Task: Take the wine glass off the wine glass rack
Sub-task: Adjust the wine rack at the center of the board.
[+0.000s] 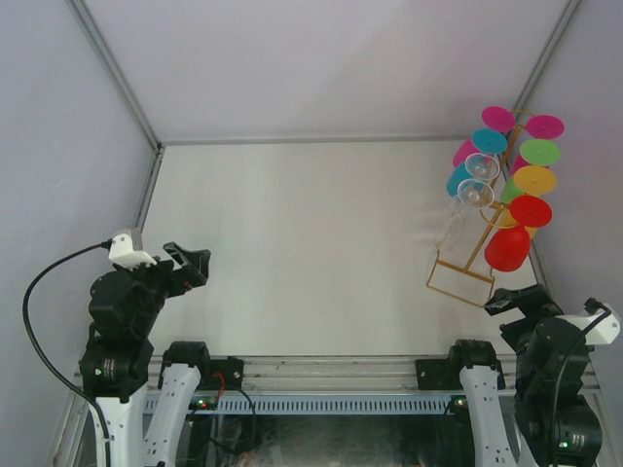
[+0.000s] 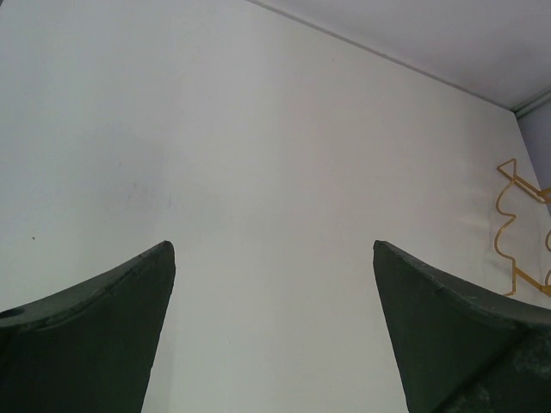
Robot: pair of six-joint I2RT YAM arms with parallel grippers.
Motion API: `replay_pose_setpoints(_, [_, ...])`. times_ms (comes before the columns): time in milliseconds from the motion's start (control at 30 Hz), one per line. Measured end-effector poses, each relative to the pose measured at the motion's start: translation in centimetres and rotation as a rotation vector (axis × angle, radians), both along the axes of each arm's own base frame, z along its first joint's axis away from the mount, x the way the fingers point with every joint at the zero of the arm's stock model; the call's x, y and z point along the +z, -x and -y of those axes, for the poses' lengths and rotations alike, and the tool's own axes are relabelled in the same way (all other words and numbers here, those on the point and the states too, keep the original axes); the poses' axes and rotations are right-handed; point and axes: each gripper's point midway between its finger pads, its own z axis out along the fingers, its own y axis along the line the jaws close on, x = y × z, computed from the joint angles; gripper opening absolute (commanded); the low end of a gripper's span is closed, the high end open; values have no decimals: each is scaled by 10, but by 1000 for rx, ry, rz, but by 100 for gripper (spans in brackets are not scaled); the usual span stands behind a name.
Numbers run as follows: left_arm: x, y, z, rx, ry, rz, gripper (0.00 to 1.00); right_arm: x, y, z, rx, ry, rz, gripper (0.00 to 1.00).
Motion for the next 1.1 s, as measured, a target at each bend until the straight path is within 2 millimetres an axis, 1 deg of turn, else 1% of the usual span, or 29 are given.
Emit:
replay_pose_setpoints(100, [-3, 1, 0, -1, 1, 0, 100, -27, -3, -7, 10, -63, -25, 100])
replay_pose_setpoints(267, [-6, 1, 1, -5, 2, -7, 100, -91, -14, -18, 15, -167, -128, 98])
replay_pose_setpoints(333, [-7, 1, 1, -4, 1, -11, 100, -107, -17, -22, 15, -202, -144, 97])
replay_pose_setpoints(400, [-8, 2, 1, -4, 1, -14, 100, -112, -19, -24, 11, -226, -124, 97])
replay_pose_setpoints(467, [-9, 2, 1, -5, 1, -16, 100, -111, -22, -26, 8, -246, -99, 96])
replay_pose_setpoints(600, [-10, 3, 1, -4, 0, -20, 100, -115, -36, -29, 8, -280, -98, 94])
replay_pose_setpoints(767, [-12, 2, 1, -4, -1, -24, 100, -127, -65, -32, 9, -313, -131, 94])
replay_pose_setpoints(833, [-12, 2, 0, -4, -1, -24, 100, -134, -77, -29, -4, -306, -118, 93])
replay_pose_setpoints(967, [-12, 2, 0, -3, -2, -24, 100, -150, -87, -15, -84, -281, -100, 93])
replay_pose_setpoints(1033, [-12, 2, 0, -1, -3, -26, 100, -148, -89, -7, -123, -262, -75, 93])
replay_pose_setpoints(1100, [-13, 3, 0, -1, -3, -30, 100, -140, -92, 3, -165, -229, -18, 94])
